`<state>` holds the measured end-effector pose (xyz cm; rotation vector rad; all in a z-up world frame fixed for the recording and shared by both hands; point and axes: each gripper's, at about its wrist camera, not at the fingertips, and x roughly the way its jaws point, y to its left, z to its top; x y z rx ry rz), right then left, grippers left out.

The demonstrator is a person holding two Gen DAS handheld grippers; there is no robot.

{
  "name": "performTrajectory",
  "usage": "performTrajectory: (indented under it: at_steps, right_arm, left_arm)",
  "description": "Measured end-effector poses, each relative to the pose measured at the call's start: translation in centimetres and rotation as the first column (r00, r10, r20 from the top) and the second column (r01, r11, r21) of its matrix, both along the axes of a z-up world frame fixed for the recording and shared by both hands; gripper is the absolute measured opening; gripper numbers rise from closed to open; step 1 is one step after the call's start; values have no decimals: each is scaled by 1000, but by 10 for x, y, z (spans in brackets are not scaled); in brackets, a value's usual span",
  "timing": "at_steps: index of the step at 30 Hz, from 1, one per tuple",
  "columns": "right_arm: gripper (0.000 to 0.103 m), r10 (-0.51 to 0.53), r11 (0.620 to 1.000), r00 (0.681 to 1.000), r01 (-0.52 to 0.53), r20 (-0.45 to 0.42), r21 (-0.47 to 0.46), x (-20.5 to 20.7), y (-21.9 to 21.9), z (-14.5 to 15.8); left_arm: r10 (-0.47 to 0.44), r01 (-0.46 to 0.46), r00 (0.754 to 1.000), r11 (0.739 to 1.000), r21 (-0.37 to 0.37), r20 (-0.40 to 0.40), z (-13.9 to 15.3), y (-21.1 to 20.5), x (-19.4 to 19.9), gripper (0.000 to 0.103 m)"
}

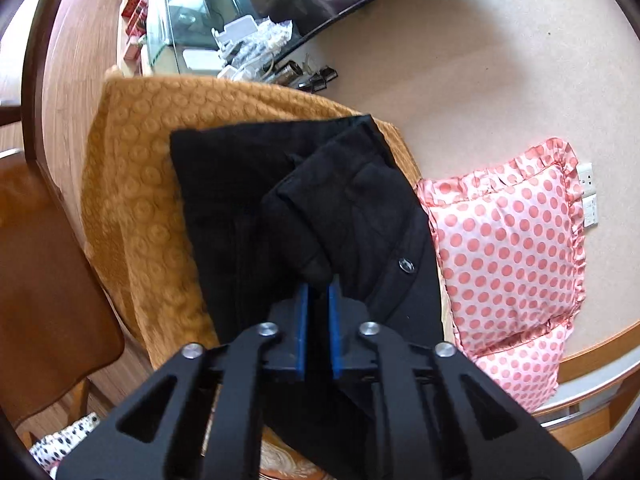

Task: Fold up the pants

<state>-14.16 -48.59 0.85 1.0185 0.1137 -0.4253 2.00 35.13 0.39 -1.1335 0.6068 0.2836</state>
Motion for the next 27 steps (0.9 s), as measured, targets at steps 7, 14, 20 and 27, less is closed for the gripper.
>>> performTrajectory:
  at_steps: [7, 14, 20, 27]
  right_arm:
    - [3, -6, 1000, 1000, 5, -9, -8, 0, 1, 0]
    - [3, -15, 1000, 999, 15, -31, -5, 2, -1, -2]
    - [5, 21, 999, 997, -19, -73, 39, 5, -2, -8]
    - [39, 11, 996, 997, -4, -76, 89, -5, -5, -9]
  left_arm:
    - [41, -39, 999, 983, 181, -10, 37, 23, -28, 6]
    - [14, 41, 986, 943, 329, -164, 16, 12, -20, 14]
    - [18, 12, 999, 796, 605, -43, 71, -57, -38, 84]
    - [-345, 283, 938, 729, 624, -22, 79, -153, -10, 94]
